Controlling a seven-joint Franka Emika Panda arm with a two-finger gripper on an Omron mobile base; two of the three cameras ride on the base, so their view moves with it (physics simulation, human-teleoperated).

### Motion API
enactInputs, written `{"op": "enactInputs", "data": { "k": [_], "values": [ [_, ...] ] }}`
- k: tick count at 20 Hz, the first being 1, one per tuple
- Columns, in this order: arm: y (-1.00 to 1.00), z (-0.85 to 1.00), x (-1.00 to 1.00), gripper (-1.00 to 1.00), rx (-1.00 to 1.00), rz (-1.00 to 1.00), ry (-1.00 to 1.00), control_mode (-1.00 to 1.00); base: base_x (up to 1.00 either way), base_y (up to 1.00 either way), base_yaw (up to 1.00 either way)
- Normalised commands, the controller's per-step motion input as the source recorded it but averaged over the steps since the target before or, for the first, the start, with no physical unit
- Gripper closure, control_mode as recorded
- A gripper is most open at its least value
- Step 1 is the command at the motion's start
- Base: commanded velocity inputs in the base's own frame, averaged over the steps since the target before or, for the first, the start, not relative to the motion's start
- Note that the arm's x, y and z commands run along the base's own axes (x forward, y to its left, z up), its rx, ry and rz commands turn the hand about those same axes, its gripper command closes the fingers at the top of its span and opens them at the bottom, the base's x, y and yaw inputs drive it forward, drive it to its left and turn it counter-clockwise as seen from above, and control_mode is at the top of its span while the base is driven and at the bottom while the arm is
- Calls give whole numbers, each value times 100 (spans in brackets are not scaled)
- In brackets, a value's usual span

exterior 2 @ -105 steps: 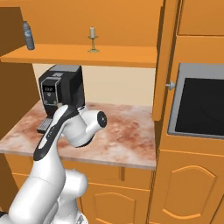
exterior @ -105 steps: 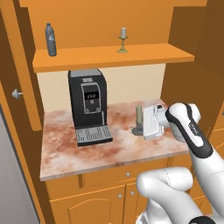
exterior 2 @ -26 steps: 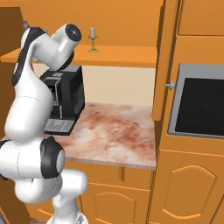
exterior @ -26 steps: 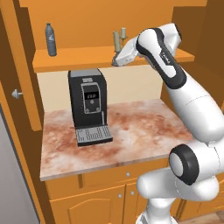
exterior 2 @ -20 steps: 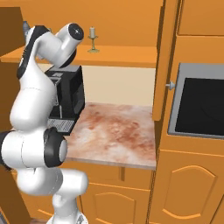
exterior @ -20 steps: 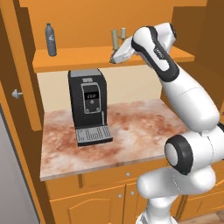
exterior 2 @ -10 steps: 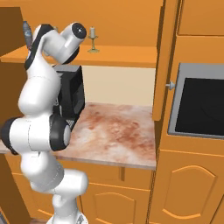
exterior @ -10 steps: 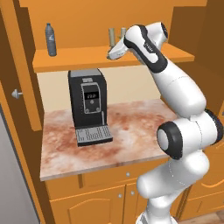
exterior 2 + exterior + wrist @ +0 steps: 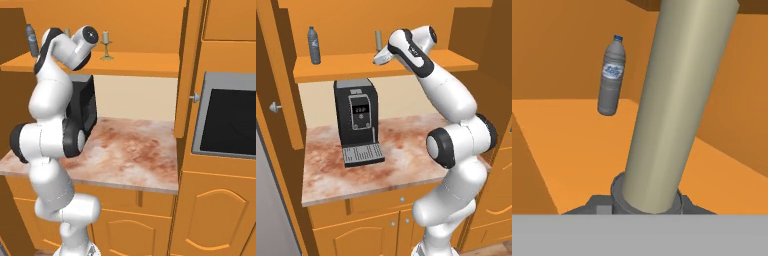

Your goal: Pick the candle and candle from the dining table and place them in the open cabinet. Close the cabinet after placing the objects.

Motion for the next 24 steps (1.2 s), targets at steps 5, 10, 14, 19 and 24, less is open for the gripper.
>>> {"op": "enactInputs", "data": {
  "k": [5,10,14,19,24],
  "values": [
    [17,-14,44,100,0,-2,-3,-100,0,0,0],
    [13,-17,36,100,0,0,-2,-100,0,0,0],
    [8,-15,34,100,0,0,0,-100,0,0,0],
    [3,-12,38,100,1,0,0,-100,0,0,0],
    [8,-16,38,100,0,0,0,-100,0,0,0]
  ]
}}
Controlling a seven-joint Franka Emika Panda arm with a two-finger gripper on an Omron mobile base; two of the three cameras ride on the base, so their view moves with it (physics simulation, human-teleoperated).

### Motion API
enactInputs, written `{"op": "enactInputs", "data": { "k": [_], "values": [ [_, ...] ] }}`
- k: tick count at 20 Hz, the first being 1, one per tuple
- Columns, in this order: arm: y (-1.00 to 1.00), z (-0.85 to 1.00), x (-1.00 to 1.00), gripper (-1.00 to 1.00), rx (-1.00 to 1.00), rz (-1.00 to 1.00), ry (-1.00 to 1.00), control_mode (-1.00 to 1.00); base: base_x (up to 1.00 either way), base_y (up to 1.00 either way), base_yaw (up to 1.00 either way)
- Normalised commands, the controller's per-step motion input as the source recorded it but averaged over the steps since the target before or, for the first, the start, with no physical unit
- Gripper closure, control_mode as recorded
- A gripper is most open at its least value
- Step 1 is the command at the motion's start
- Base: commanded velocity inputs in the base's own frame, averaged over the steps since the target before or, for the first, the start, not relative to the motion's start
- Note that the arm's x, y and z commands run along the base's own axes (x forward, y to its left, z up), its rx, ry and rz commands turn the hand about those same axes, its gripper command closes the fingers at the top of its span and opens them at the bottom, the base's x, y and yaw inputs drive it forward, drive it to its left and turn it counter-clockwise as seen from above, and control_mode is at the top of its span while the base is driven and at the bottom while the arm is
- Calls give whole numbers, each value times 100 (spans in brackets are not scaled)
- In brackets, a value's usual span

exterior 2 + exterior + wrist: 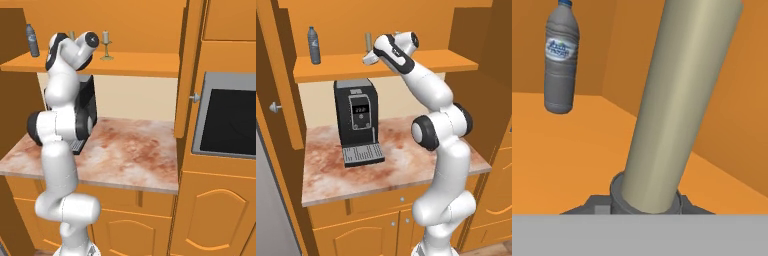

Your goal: Pick the candle and candle from the dining table and place them in the open cabinet. Close the cabinet after placing the objects.

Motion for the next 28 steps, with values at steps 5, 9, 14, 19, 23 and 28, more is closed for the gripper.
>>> {"op": "enactInputs", "data": {
  "k": [5,9,14,19,23,28],
  "values": [
    [27,-20,28,-100,0,0,0,-100,0,0,0],
    [9,-5,9,-100,1,0,2,-100,0,0,0],
    [-6,0,-11,-100,0,0,-5,-100,0,0,0],
    [-18,0,-29,-100,0,0,-11,-100,0,0,0],
    [-12,0,-25,-100,0,0,-9,-100,0,0,0],
    [-1,0,-45,-100,0,0,-11,-100,0,0,0]
  ]
}}
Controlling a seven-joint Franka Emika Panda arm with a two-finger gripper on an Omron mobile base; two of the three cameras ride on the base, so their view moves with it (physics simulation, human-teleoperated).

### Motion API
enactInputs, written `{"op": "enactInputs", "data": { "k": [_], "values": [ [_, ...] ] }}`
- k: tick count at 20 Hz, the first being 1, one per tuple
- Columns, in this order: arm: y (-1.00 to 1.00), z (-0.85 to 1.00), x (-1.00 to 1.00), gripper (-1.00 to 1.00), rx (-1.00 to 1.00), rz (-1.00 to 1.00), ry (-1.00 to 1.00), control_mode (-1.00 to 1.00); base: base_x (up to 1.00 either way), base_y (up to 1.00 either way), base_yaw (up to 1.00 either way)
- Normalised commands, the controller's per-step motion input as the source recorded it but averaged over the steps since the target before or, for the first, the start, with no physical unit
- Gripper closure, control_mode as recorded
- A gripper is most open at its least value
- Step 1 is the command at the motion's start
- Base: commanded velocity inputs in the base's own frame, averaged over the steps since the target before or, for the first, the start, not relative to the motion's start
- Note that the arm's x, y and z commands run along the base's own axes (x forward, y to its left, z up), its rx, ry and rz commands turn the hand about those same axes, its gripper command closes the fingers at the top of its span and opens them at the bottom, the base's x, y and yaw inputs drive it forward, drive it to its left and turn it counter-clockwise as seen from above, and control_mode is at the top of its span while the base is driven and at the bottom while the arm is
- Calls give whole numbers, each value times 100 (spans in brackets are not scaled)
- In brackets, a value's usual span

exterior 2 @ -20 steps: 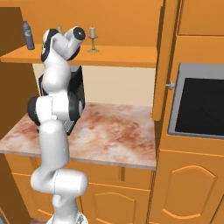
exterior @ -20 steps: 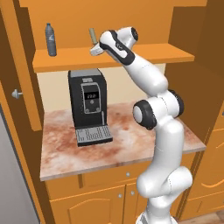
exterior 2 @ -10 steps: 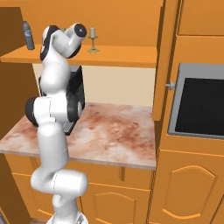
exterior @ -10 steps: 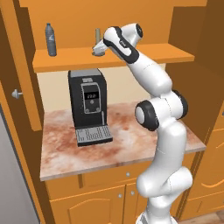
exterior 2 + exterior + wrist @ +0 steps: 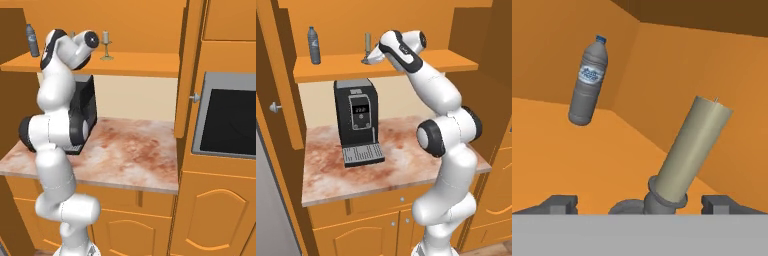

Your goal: Pick the candle and candle from the dining table and place them in the open cabinet. Close the cabinet after placing the objects.

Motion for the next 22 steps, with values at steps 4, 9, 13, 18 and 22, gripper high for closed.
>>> {"op": "enactInputs", "data": {
  "k": [4,9,13,18,22],
  "values": [
    [0,0,-63,-100,0,0,-16,-100,0,0,0],
    [-8,2,-70,-100,0,-2,-16,-100,0,0,0],
    [-18,4,-64,-100,-3,-3,-16,-100,0,0,0],
    [-19,8,-68,-100,-10,-3,-16,-100,0,0,0],
    [-17,8,-82,-100,-8,-2,-13,-100,0,0,0]
  ]
}}
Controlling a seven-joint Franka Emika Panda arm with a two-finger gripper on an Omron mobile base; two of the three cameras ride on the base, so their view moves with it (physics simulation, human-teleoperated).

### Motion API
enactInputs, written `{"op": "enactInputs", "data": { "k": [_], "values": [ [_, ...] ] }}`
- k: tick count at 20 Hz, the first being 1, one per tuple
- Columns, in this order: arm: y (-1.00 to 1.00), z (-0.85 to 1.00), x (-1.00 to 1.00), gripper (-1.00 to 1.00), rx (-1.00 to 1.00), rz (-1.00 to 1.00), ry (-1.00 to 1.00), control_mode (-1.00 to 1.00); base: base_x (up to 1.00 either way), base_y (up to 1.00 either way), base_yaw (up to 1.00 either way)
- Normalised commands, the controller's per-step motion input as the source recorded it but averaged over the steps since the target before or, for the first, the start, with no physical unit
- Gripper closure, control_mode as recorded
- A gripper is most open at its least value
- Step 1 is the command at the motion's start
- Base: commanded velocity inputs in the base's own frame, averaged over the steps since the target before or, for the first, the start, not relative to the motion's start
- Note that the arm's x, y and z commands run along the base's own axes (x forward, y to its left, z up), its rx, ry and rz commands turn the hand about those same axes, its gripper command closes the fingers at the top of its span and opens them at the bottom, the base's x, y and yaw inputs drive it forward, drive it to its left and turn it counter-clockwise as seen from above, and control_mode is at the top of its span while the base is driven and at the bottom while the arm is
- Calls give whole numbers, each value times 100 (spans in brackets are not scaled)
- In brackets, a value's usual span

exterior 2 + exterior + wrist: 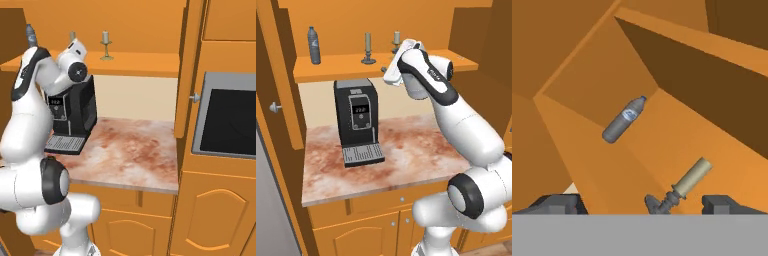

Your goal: Pick the candle and candle from the dining table and place them in the open cabinet. Close the cabinet after placing the objects.

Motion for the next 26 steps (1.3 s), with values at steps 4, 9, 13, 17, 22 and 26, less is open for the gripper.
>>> {"op": "enactInputs", "data": {
  "k": [4,9,13,17,22,26],
  "values": [
    [-6,18,-80,-100,-2,-4,-5,-100,0,0,0],
    [-17,16,-82,-100,0,-8,0,-100,0,0,0],
    [-24,1,-76,-100,-2,-13,0,-100,0,0,0],
    [-33,4,-85,-100,-3,-13,0,-100,0,0,0],
    [-42,13,-90,-100,-1,-6,0,-100,0,0,0],
    [-48,11,-93,-100,0,-4,0,-100,0,0,0]
  ]
}}
